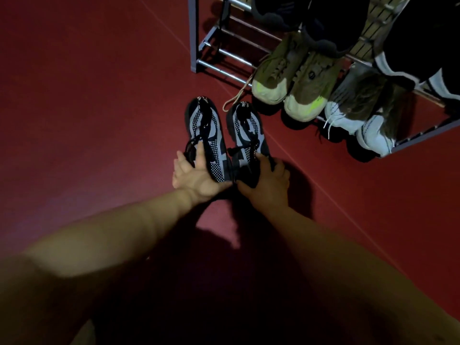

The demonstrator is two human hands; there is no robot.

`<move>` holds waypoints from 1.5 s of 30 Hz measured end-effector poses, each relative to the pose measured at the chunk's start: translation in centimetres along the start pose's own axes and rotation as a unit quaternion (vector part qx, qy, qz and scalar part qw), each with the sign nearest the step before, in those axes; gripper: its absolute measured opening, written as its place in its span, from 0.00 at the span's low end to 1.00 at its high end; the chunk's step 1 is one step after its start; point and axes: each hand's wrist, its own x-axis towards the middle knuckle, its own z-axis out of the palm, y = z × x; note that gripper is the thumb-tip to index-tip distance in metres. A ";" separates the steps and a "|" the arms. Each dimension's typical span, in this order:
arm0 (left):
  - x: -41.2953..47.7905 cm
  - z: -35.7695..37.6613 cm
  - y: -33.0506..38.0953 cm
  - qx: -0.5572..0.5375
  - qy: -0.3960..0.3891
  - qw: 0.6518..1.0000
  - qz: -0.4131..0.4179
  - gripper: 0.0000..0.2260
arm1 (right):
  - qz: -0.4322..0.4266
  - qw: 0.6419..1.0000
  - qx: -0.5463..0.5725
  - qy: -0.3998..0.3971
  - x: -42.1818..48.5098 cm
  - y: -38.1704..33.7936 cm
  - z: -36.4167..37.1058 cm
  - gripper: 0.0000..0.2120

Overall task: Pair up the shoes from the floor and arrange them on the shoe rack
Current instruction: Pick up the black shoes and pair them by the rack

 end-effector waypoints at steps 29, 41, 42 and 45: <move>2.1 -3.9 -3.9 -0.048 0.098 0.990 0.086 0.39 | 0.052 0.975 0.217 -0.002 -2.9 0.8 -0.9 0.42; 1.9 -8.1 -0.9 -0.108 0.142 0.974 0.143 0.34 | 0.031 0.972 0.169 0.160 -0.6 -3.7 -4.2 0.33; 2.1 -8.5 -0.5 -0.102 0.140 0.973 0.149 0.34 | 0.044 0.972 0.168 0.161 0.1 -4.2 -4.5 0.33; 3.1 -9.6 1.0 -0.079 0.132 0.975 0.164 0.35 | 0.076 0.968 0.164 0.172 2.3 -5.0 -5.6 0.33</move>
